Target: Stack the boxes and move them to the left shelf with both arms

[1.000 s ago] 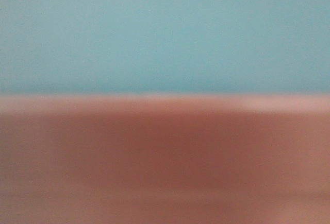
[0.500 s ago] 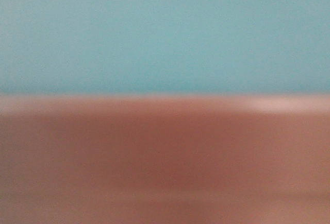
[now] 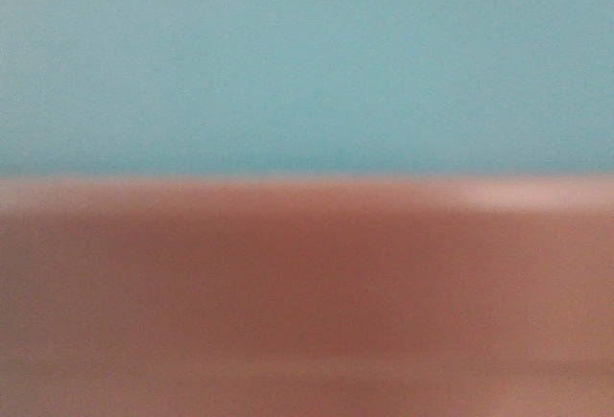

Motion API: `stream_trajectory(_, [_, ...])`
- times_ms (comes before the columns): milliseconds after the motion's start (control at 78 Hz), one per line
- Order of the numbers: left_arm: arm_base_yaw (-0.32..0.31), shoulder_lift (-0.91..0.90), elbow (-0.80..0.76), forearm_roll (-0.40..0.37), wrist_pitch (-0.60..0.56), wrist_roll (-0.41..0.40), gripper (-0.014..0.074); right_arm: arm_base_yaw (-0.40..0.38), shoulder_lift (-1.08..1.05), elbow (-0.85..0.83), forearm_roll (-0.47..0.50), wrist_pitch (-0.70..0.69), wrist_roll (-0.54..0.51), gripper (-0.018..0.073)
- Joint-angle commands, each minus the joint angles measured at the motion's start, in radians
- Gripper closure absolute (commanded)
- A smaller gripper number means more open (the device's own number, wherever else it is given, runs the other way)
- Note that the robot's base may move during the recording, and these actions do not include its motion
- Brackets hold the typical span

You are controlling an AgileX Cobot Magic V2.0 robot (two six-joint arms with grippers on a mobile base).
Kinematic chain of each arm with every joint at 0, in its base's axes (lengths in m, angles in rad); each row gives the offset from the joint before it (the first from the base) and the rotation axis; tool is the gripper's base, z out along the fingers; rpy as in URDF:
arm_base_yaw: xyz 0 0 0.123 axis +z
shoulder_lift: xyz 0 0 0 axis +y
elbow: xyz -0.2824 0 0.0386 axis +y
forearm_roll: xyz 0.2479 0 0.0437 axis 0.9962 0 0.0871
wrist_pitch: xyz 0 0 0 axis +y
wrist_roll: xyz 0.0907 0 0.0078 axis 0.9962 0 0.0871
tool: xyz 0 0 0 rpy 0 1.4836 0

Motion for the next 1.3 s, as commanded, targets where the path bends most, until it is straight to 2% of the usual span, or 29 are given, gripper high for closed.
stream_trajectory(0, [-0.007, -0.035, -0.033, -0.005, 0.06, 0.005, 0.0599, 0.0, -0.03, -0.03, -0.046, 0.041, -0.002, 0.0506])
stream_trajectory(1283, [-0.007, -0.035, -0.033, -0.005, 0.06, 0.005, 0.0599, 0.0, -0.03, -0.03, -0.046, 0.041, -0.002, 0.0506])
